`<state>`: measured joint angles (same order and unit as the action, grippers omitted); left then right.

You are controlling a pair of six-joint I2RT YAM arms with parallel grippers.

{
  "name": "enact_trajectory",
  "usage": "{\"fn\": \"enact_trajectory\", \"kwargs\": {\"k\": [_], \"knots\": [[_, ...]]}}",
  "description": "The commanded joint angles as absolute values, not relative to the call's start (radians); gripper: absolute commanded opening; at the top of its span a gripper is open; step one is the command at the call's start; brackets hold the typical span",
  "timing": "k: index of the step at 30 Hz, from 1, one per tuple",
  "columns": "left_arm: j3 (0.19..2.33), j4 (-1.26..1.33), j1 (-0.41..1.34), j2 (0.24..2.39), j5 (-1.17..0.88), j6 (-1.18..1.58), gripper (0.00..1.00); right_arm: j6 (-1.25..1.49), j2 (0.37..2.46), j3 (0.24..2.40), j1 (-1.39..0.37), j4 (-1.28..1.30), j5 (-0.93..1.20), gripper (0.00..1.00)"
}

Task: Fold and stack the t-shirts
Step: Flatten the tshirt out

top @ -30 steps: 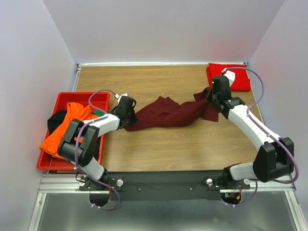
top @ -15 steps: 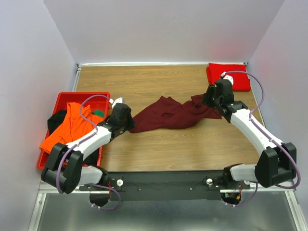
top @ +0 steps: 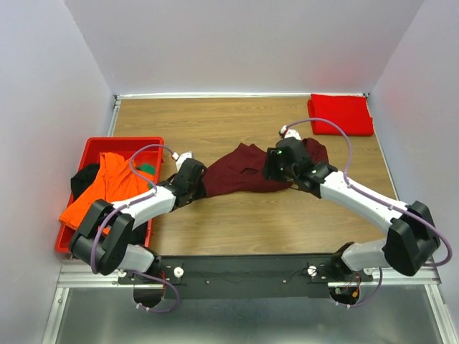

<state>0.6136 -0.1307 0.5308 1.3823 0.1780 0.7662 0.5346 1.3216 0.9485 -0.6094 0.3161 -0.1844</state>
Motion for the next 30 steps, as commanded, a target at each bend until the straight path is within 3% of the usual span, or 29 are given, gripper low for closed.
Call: {"fn": "enact_trajectory", "kwargs": {"k": [1,9,25,30], "knots": [[0.650,-0.152,0.535,1.381,0.261,0.767,0.40,0.569,1.402,0.934,-0.693,0.327,-0.273,0.57],[0.660,-0.183,0.535,1.342,0.284,0.747,0.38,0.558,1.503,0.999,-0.768,0.327,-0.330,0.57],[0.710,-0.107,0.551,1.496,0.172,0.664,0.39,0.535,1.749,1.143,-0.870,0.330,-0.457,0.62],[0.704,-0.094,0.554,1.482,0.146,0.664,0.32,0.545,1.799,1.150,-0.873,0.330,-0.471,0.62]]}}
